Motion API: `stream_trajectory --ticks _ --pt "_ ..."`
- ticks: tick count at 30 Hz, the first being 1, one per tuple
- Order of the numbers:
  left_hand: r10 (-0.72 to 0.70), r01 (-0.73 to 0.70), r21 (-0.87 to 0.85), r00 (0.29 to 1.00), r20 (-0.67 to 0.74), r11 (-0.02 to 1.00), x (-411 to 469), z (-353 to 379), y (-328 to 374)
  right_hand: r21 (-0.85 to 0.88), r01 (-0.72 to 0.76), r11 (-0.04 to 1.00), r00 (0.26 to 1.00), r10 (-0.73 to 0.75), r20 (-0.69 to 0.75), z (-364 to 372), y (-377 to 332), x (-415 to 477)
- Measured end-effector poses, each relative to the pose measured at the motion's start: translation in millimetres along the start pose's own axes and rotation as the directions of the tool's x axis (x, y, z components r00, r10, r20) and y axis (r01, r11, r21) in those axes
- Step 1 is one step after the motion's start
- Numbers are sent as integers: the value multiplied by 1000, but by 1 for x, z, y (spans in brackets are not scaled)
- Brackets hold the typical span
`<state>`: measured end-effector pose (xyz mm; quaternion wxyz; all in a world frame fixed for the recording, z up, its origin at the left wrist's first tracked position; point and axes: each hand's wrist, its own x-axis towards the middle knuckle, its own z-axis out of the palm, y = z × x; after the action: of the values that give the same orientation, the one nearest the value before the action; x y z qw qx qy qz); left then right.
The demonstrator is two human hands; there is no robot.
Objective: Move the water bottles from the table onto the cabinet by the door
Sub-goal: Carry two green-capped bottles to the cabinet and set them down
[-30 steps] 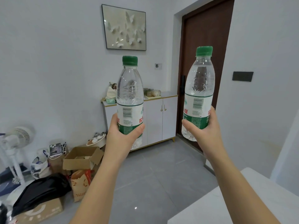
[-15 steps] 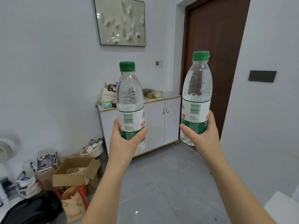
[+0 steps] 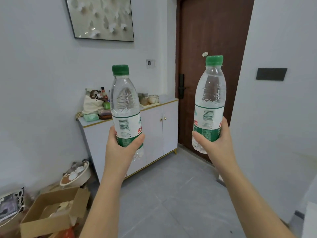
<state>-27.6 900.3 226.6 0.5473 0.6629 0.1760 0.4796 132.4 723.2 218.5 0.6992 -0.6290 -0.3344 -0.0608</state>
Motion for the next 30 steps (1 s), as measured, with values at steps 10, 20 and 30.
stream_trajectory --ticks 10,20,30 --pt "-17 18 -19 999 26 1000 86 19 -61 -33 -13 999 1000 12 -24 45 59 70" --pt "11 -10 -29 1000 27 1000 207 108 -124 -5 3 1000 1000 -3 -18 57 155 210" --pt "-2 2 -38 1000 -17 999 314 199 -184 -14 3 1000 1000 -4 -18 44 237 345"
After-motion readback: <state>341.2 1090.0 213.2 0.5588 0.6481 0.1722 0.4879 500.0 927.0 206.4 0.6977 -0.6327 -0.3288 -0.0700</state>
